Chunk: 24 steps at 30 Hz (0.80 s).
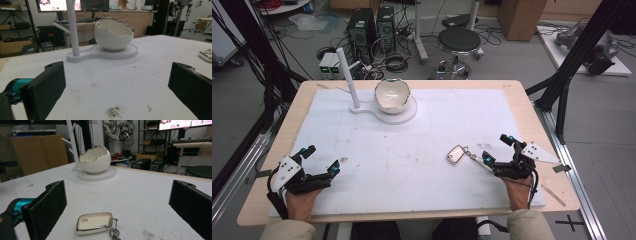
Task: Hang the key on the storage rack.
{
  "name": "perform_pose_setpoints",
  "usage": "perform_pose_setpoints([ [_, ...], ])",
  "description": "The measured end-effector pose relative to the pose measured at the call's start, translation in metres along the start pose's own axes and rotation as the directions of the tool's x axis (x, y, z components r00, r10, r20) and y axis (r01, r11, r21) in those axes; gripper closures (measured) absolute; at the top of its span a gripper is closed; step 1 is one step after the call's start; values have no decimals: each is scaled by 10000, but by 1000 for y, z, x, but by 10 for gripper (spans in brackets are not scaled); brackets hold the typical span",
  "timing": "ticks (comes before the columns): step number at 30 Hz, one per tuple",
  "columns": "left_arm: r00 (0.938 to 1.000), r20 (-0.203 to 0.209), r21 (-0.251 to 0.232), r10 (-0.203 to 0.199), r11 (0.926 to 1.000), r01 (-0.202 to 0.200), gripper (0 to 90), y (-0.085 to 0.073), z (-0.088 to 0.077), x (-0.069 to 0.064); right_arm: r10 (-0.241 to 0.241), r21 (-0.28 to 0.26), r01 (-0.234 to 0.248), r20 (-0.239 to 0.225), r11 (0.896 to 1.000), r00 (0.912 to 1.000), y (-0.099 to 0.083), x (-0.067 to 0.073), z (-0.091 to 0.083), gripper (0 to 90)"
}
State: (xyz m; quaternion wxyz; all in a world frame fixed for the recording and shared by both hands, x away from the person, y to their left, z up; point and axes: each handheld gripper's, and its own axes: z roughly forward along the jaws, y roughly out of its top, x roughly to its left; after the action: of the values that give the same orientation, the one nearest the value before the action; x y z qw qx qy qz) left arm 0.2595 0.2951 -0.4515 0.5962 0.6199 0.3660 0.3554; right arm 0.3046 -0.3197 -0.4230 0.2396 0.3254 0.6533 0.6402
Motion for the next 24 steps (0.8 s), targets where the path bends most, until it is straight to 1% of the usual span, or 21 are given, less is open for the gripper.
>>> perform_pose_setpoints([
  [1, 10000, 7, 6, -7, 10000, 7, 17, 0, 0, 0, -86, 114, 86, -16, 9999, 10000, 6, -1, -2, 5],
  [2, 10000, 20, 35, 1, 10000, -1, 17, 0, 0, 0, -169, 327, 175, -166, 9993, 9997, 19, -2, -5, 5],
  [3, 10000, 20, 35, 1, 10000, -1, 17, 0, 0, 0, -169, 327, 175, -166, 9993, 9997, 19, -2, -5, 5],
  [4, 10000, 18, 34, 12, 10000, -12, 17, 0, 0, 0, -273, 529, 284, -227, 9982, 9994, 30, -4, -9, 5],
  [6, 10000, 2, 39, -10, 10000, 10, 17, 0, 0, 0, -323, 804, 347, -317, 9962, 9990, 40, -7, -11, 5],
  [8, 10000, 13, 33, -46, 10000, 46, 17, 0, 0, 0, -272, 1245, 322, -417, 9917, 9988, 48, -9, -12, 5],
  [9, 10000, 14, 43, -38, 10000, 38, 17, 0, 0, 0, -272, 1245, 322, -417, 9917, 9988, 48, -9, -12, 5],
  [10, 10000, 22, 47, -34, 10000, 34, 17, 0, 0, 0, -282, 1736, 376, -562, 9841, 9980, 55, -12, -12, 6],
  [12, 10000, 29, 51, -47, 10000, 47, 17, 0, 0, 0, -333, 2283, 476, -659, 9724, 9973, 61, -14, -11, 6],
  [14, 10000, 13, 77, -67, 9999, 67, 17, 0, 0, 1, -342, 2802, 530, -716, 9585, 9968, 65, -16, -11, 6],
  [17, 10000, 20, 75, -60, 10000, 60, 17, 0, 0, 1, -383, 3467, 610, -721, 9360, 9967, 69, -20, -9, 7],
  [18, 10000, 20, 75, -60, 10000, 60, 17, 0, 0, 1, -383, 3467, 610, -721, 9360, 9967, 69, -20, -9, 7],
  [19, 10000, 17, 80, -73, 9999, 73, 17, 0, 1, 1, -407, 3869, 642, -687, 9199, 9968, 69, -23, -9, 7],
  [20, 10000, 17, 83, -74, 9999, 74, 17, 0, 0, 1, -347, 4079, 577, -635, 9112, 9974, 69, -23, -9, 7],
  [21, 10000, 18, 80, -70, 9999, 70, 17, 0, 1, 1, -347, 4079, 577, -635, 9112, 9974, 69, -23, -9, 7],
  [22, 10000, 33, 82, -71, 9999, 71, 17, 0, 1, 1, -346, 4495, 606, -659, 8912, 9972, 67, -25, -7, 7],
  [23, 10000, 31, 83, -59, 9999, 59, 17, 0, 1, 1, -368, 4645, 639, -671, 8833, 9971, 66, -26, -6, 7],
  [24, 10000, 31, 83, -59, 9999, 59, 17, 0, 1, 1, -433, 4853, 709, -677, 8715, 9968, 65, -26, -4, 7],
])
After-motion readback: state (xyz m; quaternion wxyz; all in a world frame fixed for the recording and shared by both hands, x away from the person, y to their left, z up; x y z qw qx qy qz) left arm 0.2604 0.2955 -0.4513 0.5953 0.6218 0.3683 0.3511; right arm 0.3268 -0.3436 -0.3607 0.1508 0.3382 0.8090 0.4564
